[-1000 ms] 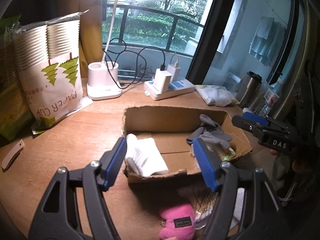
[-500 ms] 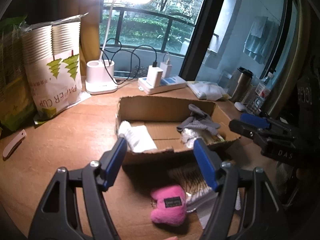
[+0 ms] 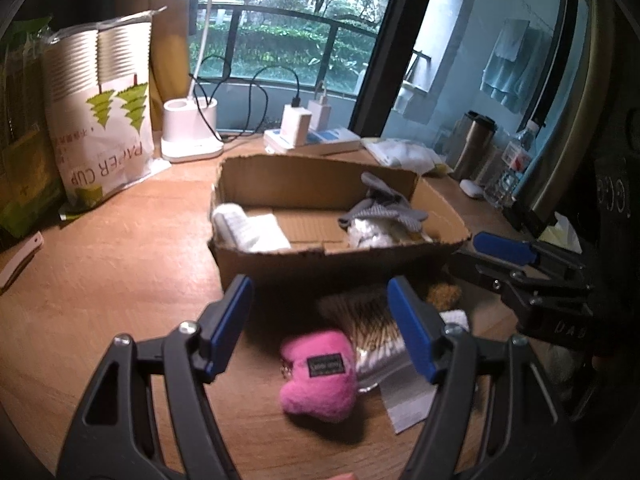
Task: Organize soft objects
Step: 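Move both tools back toward the remaining items on the table, then grasp the pink plush toy with the left gripper while the right gripper grasps the brown scrubber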
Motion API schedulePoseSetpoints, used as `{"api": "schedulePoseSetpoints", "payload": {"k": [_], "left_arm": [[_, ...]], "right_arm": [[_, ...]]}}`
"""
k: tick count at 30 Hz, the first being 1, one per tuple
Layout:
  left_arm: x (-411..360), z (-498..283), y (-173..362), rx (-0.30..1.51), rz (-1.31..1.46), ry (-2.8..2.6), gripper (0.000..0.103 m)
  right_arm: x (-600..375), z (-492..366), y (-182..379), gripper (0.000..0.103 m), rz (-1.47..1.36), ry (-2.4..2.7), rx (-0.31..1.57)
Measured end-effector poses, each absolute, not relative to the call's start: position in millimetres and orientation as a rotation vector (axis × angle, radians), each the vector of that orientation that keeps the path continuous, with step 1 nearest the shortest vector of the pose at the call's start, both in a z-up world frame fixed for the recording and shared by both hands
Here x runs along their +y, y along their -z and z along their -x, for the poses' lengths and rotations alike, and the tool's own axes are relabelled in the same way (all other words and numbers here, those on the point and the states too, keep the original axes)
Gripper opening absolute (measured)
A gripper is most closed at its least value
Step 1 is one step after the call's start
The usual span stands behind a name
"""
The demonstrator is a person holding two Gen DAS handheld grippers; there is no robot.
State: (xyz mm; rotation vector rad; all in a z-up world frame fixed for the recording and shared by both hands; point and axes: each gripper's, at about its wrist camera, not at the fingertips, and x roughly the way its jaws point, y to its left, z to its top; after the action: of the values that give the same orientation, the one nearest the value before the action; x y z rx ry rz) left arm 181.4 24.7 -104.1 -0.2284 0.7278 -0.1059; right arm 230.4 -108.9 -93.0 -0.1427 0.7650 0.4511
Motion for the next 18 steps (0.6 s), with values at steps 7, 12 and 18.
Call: {"api": "schedulePoseSetpoints", "payload": {"k": [7,12,18], "left_arm": [[23.1,-177.5,125.7,0.788,0.217,0.085,0.072],[20.0,-178.1,140.9,0.838,0.212,0.078,0.073],[15.4,-182.8,152.1,0.881,0.208,0.069,0.073]], "right_arm": [[-120.1,-231.0,112.5,0.062,0.122,-0.438,0.796],[-130.0,-236.2,123.4,0.062,0.106,-0.419,0.813],[-139.2,-247.0,136.6,0.062,0.084,-0.405,0.842]]}}
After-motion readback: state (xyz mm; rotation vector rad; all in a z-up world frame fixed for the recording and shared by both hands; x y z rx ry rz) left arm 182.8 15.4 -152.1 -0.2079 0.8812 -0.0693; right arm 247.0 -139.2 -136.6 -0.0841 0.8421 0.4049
